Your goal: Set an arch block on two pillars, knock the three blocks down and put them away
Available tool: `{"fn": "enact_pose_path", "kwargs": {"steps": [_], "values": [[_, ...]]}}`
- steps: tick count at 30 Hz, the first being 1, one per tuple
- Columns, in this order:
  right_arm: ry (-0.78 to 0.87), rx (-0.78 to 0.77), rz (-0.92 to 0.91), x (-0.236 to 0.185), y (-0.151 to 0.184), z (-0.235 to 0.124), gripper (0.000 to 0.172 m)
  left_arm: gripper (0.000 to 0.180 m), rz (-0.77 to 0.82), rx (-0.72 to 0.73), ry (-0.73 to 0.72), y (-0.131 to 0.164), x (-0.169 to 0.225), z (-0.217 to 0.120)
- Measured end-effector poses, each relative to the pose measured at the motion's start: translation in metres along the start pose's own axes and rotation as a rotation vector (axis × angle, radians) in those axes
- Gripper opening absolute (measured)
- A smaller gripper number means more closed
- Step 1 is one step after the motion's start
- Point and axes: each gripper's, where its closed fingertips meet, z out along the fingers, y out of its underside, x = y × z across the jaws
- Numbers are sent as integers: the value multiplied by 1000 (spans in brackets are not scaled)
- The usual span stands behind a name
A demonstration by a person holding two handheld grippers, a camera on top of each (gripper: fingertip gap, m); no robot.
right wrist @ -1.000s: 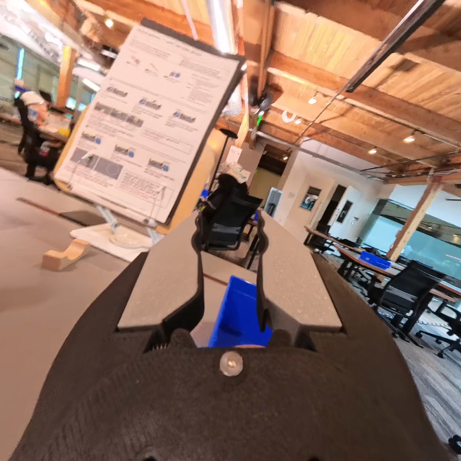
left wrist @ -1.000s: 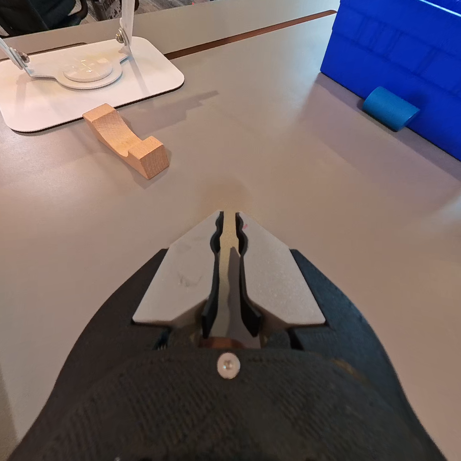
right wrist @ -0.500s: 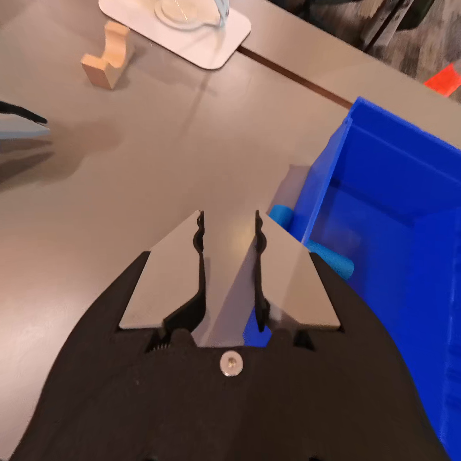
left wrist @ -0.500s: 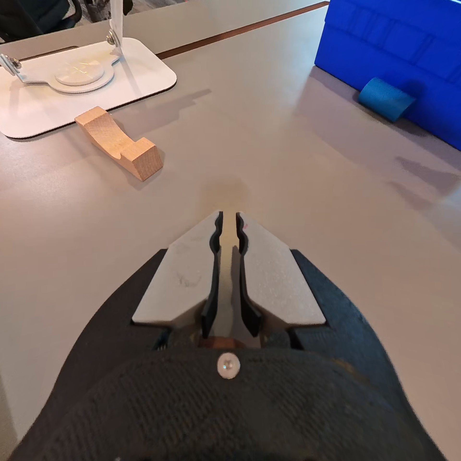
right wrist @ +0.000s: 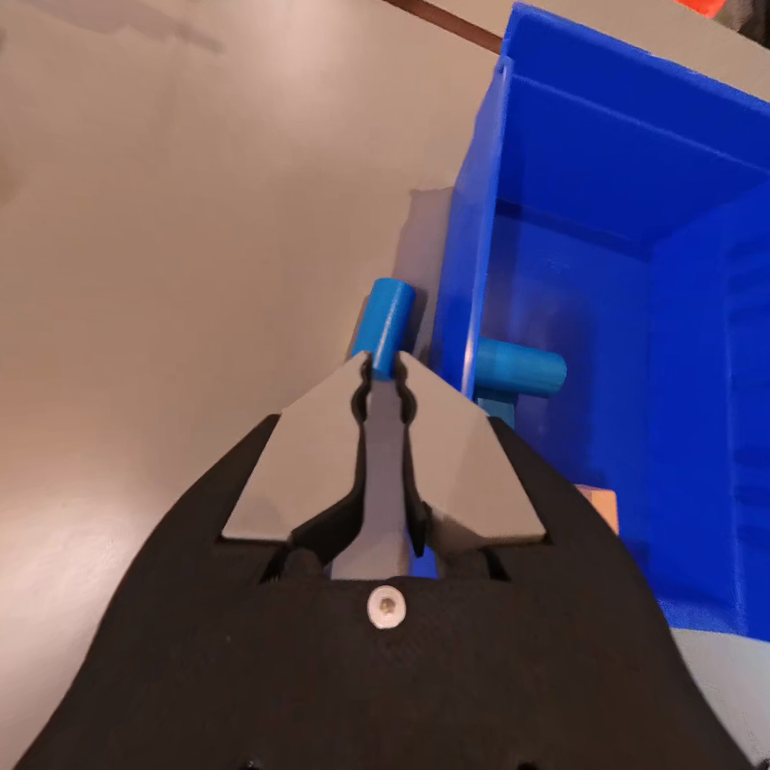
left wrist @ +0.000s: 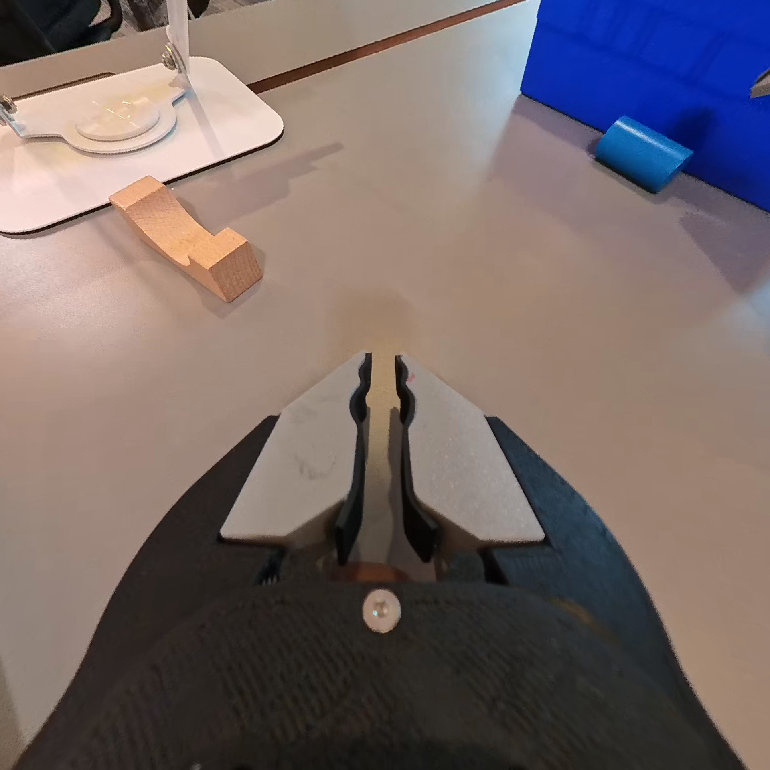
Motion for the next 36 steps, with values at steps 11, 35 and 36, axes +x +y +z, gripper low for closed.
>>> {"fn": "enact_pose_path", "kwargs": {"steps": [11,35,36], "values": [[-22,-148,19,-20,21,35,50,9,8,-1,0,0,1,0],[29,-137,45,-11,21,27,55,9,31,-15,12,2,6,1],[31,-131,49,-10,21,29,54,9,34,-17,13,3,6,1]]}}
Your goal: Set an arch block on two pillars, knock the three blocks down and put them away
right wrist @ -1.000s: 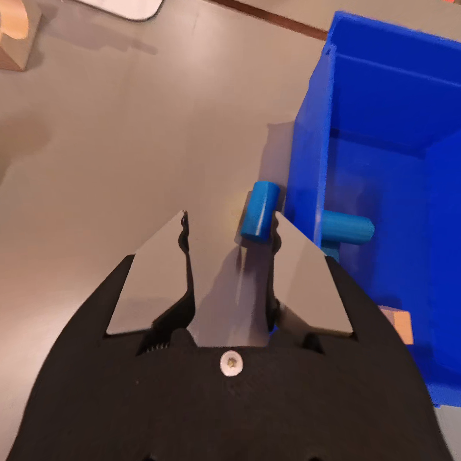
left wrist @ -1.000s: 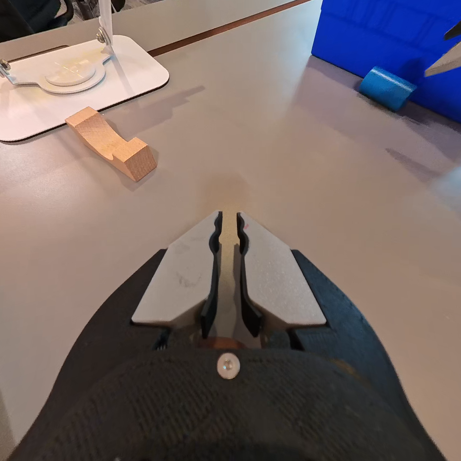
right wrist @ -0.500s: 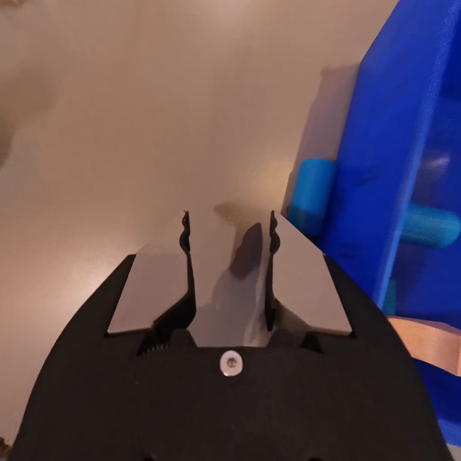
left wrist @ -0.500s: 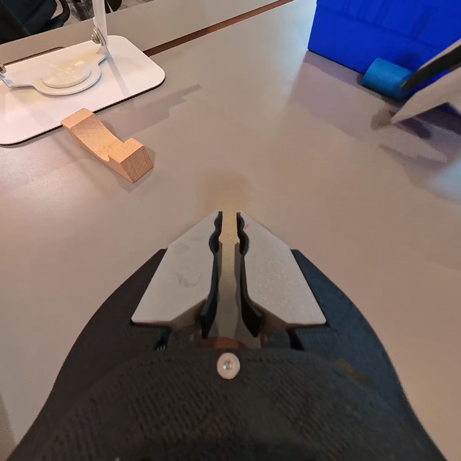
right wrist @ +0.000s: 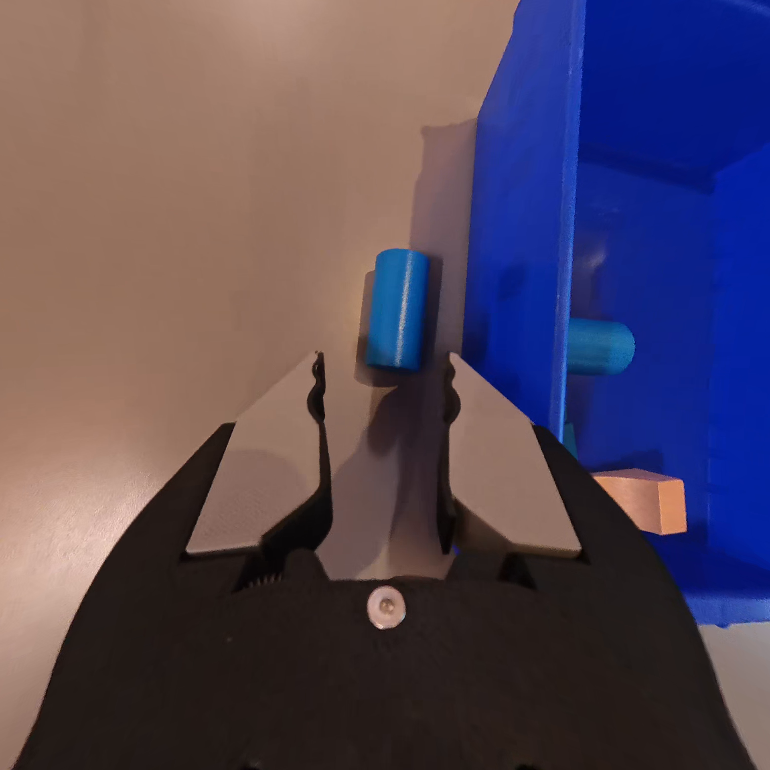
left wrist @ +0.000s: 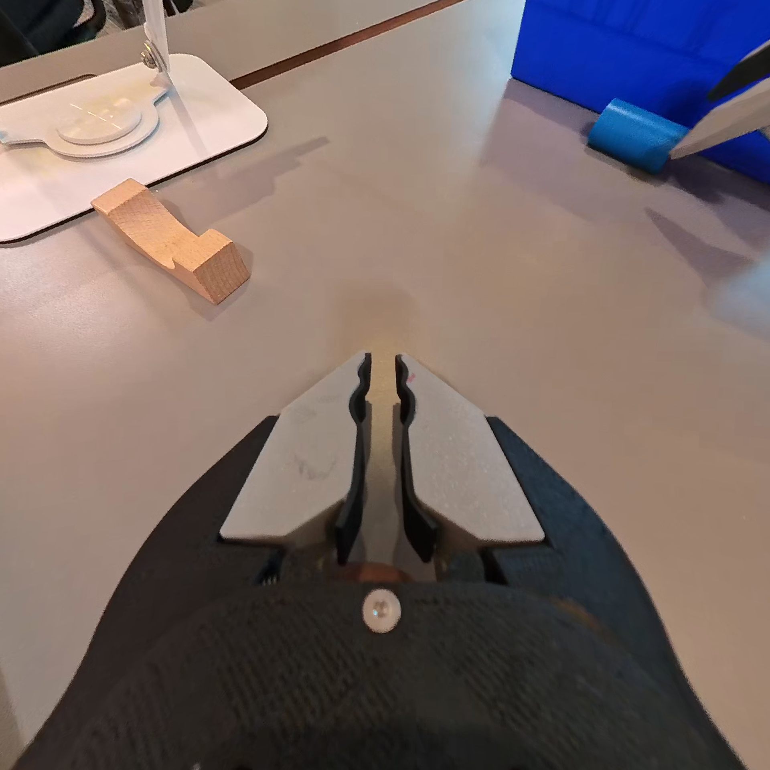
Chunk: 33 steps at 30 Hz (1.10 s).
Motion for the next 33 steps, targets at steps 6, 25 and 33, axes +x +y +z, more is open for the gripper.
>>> {"fn": "enact_pose_path", "kwargs": {"steps": [6,25,33], "values": [[10,-51,-9,-5,6,29,61,9,22,-8,-2,1,2,1],[-442,325,-141,-84,-49,-28,29,9,4,-14,2,2,1,1],[-428,383,-41,-56,-53,-33,29,9,-3,-17,4,2,1,2]]}}
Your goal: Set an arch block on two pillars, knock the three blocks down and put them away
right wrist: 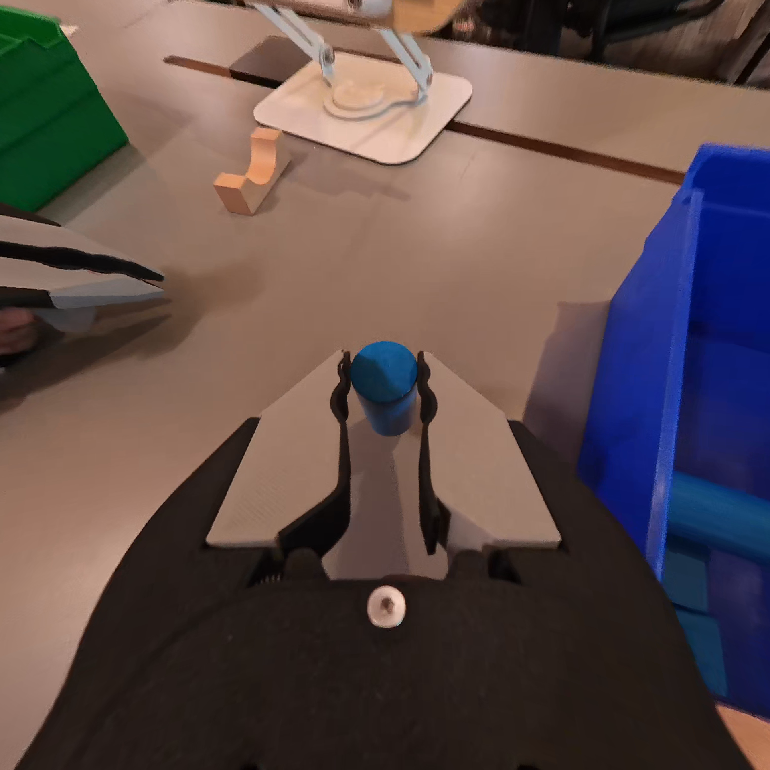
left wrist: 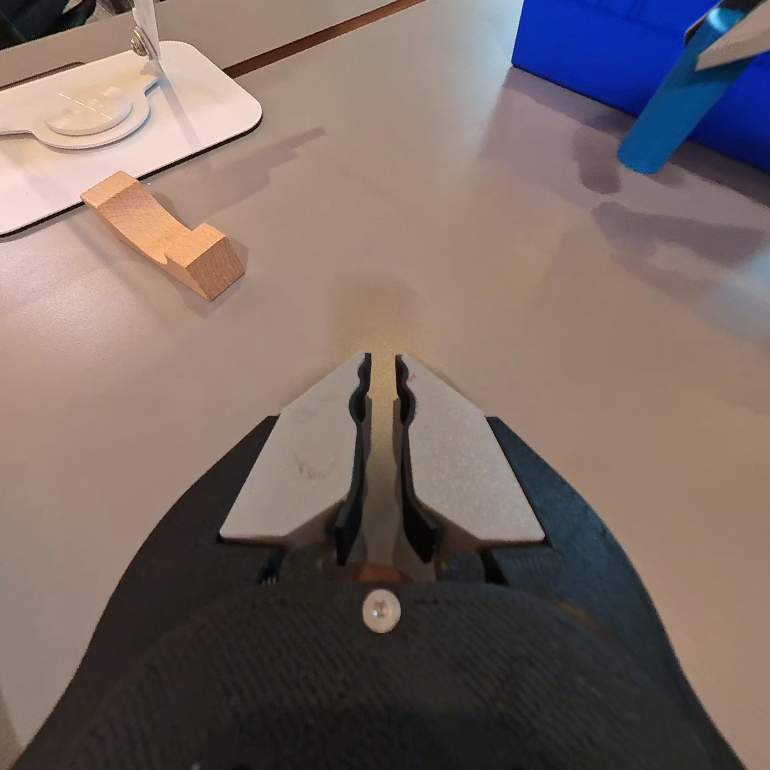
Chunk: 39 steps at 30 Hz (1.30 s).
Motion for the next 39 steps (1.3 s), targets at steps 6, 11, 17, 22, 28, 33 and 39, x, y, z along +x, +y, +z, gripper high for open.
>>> {"fn": "enact_pose_path", "kwargs": {"steps": [6,11,17,22,28,33,39], "values": [[-16,-60,15,-3,13,12,29,9,-4,-1,1,0,0,0],[15,-117,-11,1,25,20,29,9,0,-1,-1,0,0,0],[38,-168,-37,3,35,28,48,9,4,2,-3,0,0,0],[88,-228,-85,5,44,34,31,9,11,1,-5,0,0,0],[59,-74,-92,-5,12,21,31,9,13,3,-6,0,1,0],[198,347,-219,-5,-58,-35,31,9,14,0,-6,0,1,0],[682,782,-196,40,-93,-156,31,9,11,2,-5,0,1,0]]}}
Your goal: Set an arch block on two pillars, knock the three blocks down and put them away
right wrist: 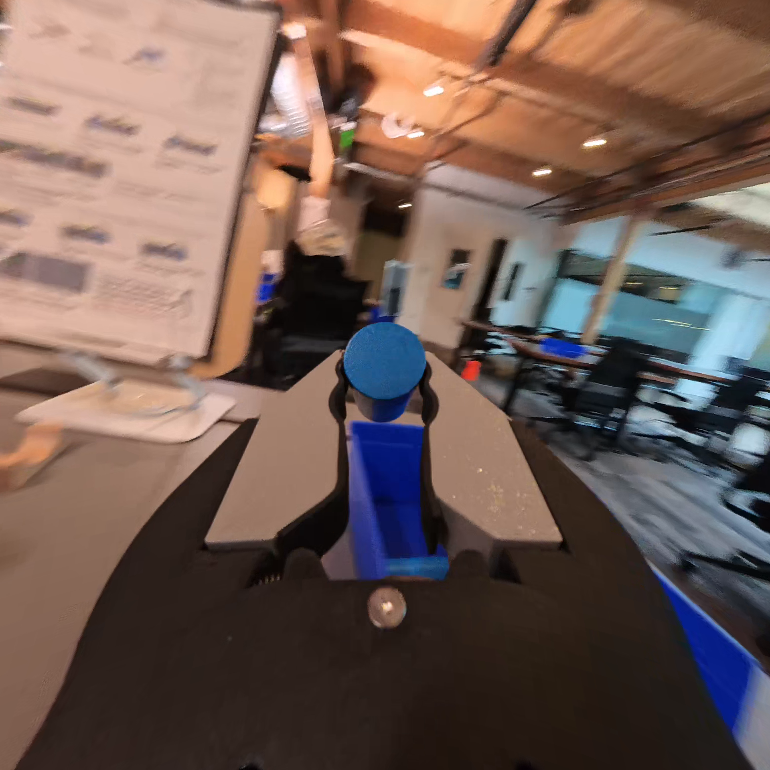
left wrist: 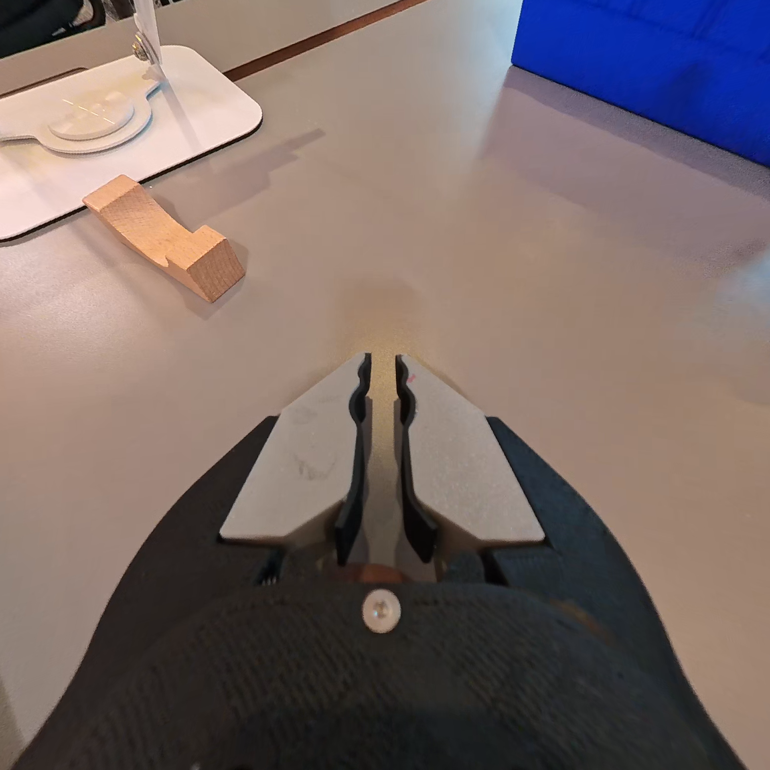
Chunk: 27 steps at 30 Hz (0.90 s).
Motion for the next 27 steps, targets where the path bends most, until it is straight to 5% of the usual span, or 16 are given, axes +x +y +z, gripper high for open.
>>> {"fn": "enact_pose_path", "kwargs": {"steps": [4,14,23,27], "values": [[180,-29,26,57,2,-10,31,9,0,-1,1,0,0,0],[24,-619,237,59,142,11,36,9,3,-2,0,0,0,0],[0,-367,164,44,87,14,30,9,4,-1,-1,0,0,0],[-63,-160,141,21,39,8,27,9,-3,-4,0,0,0,0]]}}
